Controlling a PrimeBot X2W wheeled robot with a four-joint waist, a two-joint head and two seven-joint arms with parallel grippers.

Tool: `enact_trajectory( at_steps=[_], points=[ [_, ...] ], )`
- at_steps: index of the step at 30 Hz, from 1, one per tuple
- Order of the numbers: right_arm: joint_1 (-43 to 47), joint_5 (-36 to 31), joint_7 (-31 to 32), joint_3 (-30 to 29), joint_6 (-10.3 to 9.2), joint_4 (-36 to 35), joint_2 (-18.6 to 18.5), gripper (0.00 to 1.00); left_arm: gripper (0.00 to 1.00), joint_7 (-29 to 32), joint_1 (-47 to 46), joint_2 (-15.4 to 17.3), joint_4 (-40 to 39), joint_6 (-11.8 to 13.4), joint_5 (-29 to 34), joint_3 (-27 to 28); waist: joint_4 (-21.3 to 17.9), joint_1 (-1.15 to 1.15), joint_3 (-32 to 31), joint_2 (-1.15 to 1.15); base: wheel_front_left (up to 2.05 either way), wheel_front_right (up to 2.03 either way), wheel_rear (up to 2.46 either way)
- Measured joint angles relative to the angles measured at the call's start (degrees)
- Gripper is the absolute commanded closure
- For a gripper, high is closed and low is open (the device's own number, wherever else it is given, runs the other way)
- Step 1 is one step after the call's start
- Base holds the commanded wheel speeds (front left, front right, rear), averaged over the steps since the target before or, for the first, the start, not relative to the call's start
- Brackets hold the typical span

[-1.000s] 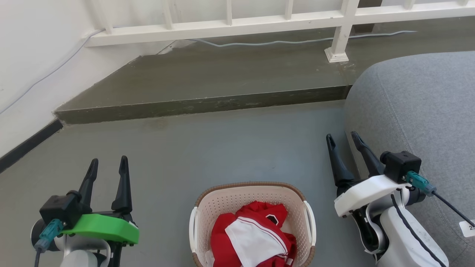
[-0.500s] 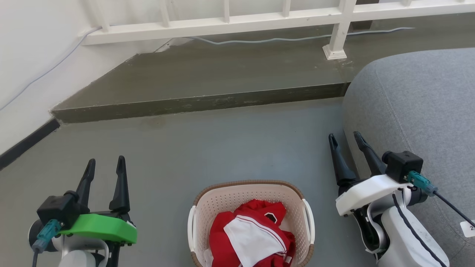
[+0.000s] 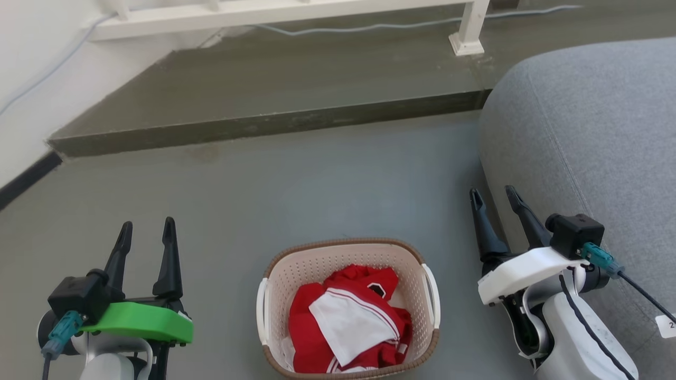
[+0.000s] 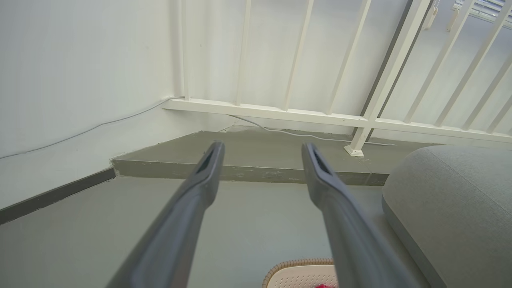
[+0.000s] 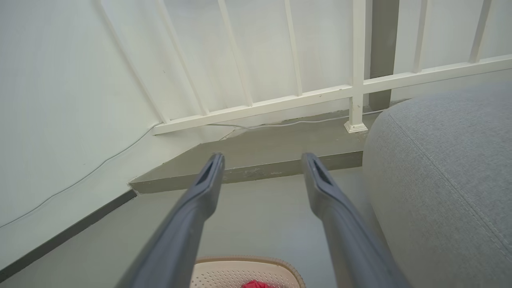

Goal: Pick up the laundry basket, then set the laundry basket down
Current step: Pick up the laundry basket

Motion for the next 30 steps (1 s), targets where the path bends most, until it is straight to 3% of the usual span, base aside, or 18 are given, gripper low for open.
enact_trajectory(
  at_steps=[12,30],
  points=[
    [-0.42,-0.56,0.0,-1.55,-0.48,2.52,0.24,0.0,0.0,0.0,-2.92,-0.09,1.58,-0.07,-0.27,-2.08,-1.17,0.0,6.96,0.0,0.0,0.0,0.0],
    [-6.34,0.53,-0.01,-3.56,0.12,9.46,0.64,0.0,0.0,-0.01,-12.09,1.27,12.32,-0.08,-1.83,-8.78,-1.97,0.0,18.12,0.0,0.0,0.0,0.0]
  ],
)
